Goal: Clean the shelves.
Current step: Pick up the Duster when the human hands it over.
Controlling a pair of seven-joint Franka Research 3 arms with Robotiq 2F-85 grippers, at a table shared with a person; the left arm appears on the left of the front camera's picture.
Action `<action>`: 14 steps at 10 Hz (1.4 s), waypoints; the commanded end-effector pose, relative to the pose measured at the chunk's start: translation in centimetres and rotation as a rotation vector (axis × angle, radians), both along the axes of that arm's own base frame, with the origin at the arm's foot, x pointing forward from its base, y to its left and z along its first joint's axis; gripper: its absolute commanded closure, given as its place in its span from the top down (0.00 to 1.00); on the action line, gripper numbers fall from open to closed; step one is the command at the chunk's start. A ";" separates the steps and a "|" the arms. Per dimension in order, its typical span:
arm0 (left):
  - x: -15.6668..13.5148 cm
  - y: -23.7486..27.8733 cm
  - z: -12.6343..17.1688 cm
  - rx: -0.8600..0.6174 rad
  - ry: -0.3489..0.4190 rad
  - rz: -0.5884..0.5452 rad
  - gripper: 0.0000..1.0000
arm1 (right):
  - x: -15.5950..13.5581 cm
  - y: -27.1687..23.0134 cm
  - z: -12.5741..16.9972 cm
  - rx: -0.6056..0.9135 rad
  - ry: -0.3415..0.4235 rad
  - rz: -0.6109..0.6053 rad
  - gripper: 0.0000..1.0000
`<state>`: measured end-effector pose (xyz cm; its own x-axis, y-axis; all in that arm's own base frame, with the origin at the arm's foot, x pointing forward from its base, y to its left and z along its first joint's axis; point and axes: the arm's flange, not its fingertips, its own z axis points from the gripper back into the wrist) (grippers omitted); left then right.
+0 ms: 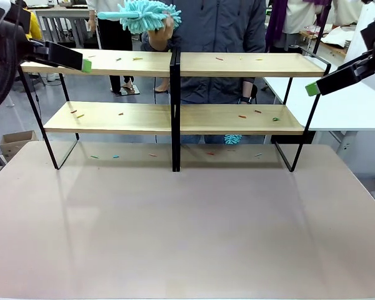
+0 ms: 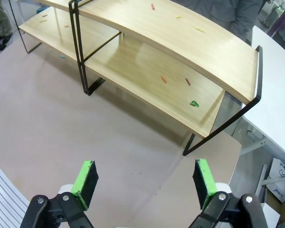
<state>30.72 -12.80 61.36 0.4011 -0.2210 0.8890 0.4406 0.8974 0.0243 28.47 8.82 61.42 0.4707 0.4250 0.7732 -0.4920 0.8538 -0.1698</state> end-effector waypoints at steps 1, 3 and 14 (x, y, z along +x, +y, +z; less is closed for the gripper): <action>-6.8 2.4 -9.4 -0.004 0.006 0.030 1.00 | -3.3 -1.4 -7.3 0.006 -0.028 0.034 1.00; -6.4 2.1 -9.6 0.040 0.035 0.041 1.00 | -3.2 -1.3 -7.3 -0.003 -0.029 0.039 1.00; 0.5 0.1 -0.9 0.037 0.039 0.019 1.00 | -1.6 13.9 -2.9 0.190 0.005 -0.235 1.00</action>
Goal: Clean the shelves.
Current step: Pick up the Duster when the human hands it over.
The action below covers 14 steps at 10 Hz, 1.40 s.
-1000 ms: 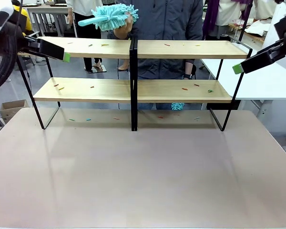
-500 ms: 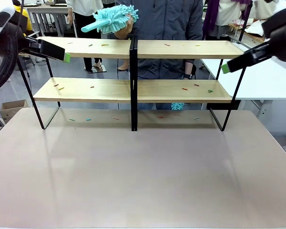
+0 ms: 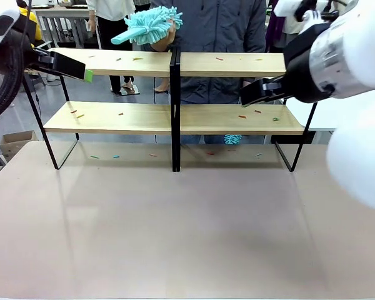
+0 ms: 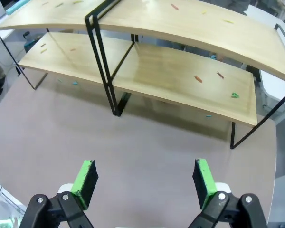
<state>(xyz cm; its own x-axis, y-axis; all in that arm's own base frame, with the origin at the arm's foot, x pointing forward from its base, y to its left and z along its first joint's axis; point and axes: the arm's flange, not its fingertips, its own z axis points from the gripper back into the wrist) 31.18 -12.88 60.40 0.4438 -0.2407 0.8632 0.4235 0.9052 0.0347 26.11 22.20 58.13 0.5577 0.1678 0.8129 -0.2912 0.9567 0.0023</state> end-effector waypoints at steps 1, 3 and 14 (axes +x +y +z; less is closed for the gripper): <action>0.0 0.1 0.0 0.005 -0.004 -0.001 1.00 | 0.9 1.0 0.7 0.001 -0.026 -0.019 1.00; 0.0 0.1 0.0 0.005 -0.004 -0.001 1.00 | 1.0 1.1 1.1 -0.003 -0.027 -0.010 1.00; 0.0 0.1 0.0 0.005 -0.004 -0.001 1.00 | 0.9 1.0 2.2 0.067 -0.122 -0.034 1.00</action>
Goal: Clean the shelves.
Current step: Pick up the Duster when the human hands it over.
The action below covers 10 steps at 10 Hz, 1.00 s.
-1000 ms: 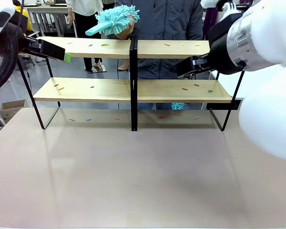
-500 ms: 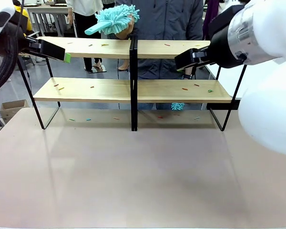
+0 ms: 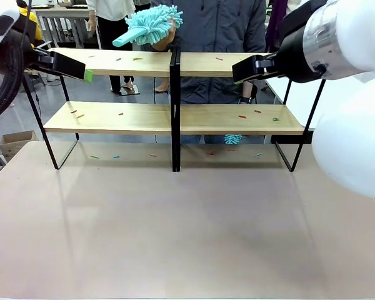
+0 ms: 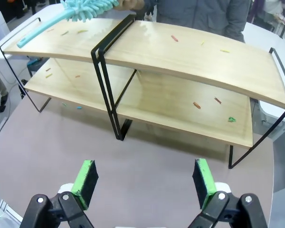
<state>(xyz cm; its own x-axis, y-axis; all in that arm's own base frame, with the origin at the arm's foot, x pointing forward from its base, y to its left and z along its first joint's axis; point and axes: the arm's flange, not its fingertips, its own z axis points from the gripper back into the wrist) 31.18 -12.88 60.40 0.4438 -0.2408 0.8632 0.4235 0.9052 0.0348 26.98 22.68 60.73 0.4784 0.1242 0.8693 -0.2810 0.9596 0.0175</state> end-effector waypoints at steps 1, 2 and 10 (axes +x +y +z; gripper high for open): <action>0.0 0.1 0.0 0.005 -0.004 -0.001 1.00 | 0.1 0.5 -0.5 0.017 -0.013 -0.023 1.00; 0.0 0.1 0.0 0.005 -0.004 -0.001 1.00 | 0.2 0.4 -0.5 0.019 -0.026 -0.033 1.00; 3.8 1.3 3.4 -0.272 0.565 -0.454 1.00 | 0.0 0.0 0.0 0.001 -0.001 0.000 1.00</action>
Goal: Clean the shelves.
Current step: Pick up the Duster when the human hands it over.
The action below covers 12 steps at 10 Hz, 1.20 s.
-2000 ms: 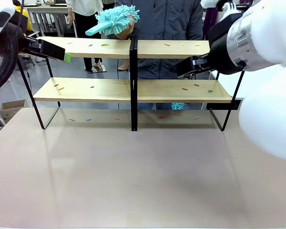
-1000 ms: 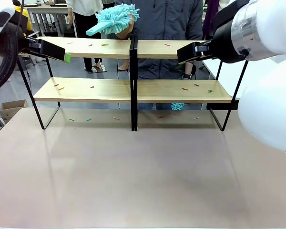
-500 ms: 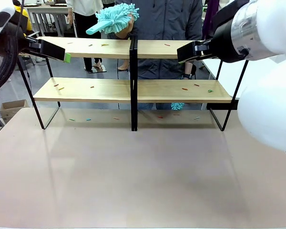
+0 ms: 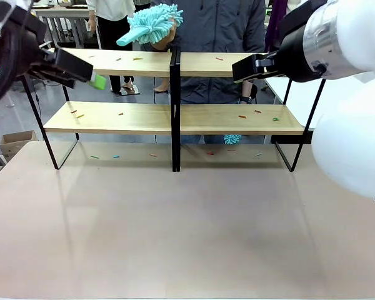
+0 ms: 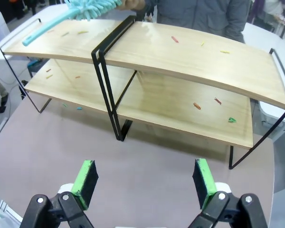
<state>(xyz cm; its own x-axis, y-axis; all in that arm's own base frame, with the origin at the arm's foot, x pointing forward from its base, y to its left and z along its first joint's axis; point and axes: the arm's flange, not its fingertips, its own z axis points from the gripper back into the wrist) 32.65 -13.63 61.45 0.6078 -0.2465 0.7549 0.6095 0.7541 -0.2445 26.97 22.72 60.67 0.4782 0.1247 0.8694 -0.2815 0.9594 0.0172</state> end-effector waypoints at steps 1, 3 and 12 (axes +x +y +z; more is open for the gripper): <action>5.8 3.3 2.9 -0.214 0.384 -0.227 1.00 | 0.0 0.0 0.1 0.001 -0.001 0.000 1.00; 10.8 5.8 1.8 -0.521 0.583 -0.382 1.00 | 0.0 0.0 0.1 0.001 -0.001 0.000 1.00; 22.7 3.0 0.6 -0.800 0.495 -0.098 1.00 | 0.0 0.0 0.1 0.001 -0.001 0.000 1.00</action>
<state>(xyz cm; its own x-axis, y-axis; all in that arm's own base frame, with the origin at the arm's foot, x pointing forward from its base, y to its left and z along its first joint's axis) 53.76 -9.89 61.25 0.8936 0.1242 0.4312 0.3914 0.2543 -0.8844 26.94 22.72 60.66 0.4784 0.1249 0.8692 -0.2818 0.9593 0.0172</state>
